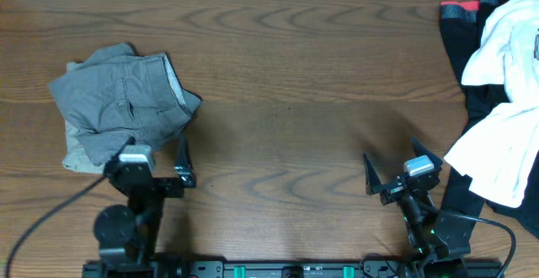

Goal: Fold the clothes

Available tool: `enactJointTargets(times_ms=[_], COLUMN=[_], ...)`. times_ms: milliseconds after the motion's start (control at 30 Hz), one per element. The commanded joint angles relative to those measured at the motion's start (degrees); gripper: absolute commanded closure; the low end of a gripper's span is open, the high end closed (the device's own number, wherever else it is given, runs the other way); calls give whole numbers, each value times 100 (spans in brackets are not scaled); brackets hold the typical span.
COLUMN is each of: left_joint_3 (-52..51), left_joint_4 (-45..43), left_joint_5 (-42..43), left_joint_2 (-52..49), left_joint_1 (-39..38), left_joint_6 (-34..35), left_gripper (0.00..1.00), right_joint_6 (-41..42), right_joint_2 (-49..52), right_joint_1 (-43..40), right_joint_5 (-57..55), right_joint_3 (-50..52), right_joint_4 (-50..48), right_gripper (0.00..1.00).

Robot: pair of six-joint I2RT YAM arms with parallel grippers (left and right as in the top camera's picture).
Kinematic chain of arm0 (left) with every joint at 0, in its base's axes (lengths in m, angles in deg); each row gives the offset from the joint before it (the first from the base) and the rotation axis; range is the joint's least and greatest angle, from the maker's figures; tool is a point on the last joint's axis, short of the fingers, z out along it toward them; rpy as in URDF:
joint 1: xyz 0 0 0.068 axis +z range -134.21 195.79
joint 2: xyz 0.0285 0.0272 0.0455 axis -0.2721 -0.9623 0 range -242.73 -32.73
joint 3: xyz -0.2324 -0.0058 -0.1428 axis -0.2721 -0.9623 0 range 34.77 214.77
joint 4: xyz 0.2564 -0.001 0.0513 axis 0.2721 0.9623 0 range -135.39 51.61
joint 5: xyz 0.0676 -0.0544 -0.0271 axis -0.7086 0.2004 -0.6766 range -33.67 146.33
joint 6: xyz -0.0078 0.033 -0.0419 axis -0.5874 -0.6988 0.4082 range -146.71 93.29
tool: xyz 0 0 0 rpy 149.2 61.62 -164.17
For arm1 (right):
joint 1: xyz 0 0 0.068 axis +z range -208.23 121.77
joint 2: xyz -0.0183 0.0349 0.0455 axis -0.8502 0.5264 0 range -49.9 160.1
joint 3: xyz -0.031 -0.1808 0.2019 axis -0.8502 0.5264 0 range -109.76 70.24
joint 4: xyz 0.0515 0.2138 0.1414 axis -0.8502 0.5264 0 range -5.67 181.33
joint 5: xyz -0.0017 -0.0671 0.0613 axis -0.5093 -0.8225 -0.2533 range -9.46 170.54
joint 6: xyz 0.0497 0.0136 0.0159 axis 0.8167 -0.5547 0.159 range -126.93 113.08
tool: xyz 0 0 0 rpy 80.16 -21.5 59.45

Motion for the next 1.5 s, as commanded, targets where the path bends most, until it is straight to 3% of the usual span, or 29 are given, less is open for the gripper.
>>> enactJointTargets(times_ms=[0, 100, 533, 1467], left_joint_3=[-448, -752, -1792, -1814], left_joint_4=[-166, -188, -907, -951], left_joint_5=[74, 70, 52, 52], left_joint_2=[522, 896, 879, 752], left_joint_1=[-63, -66, -66, -63], left_joint_6=[-72, -74, -72, -74], left_gripper=[2, 2, 2, 2], right_joint_6=[-33, -33, -33, -33], right_joint_2=[-31, -31, -31, -31], right_joint_1=[-7, -7, -7, -7], right_joint_5=[42, 42, 44, 42], right_joint_3=[7, 7, 7, 7], right_joint_4=[15, 15, 15, 15], right_gripper=[1, 1, 1, 1])
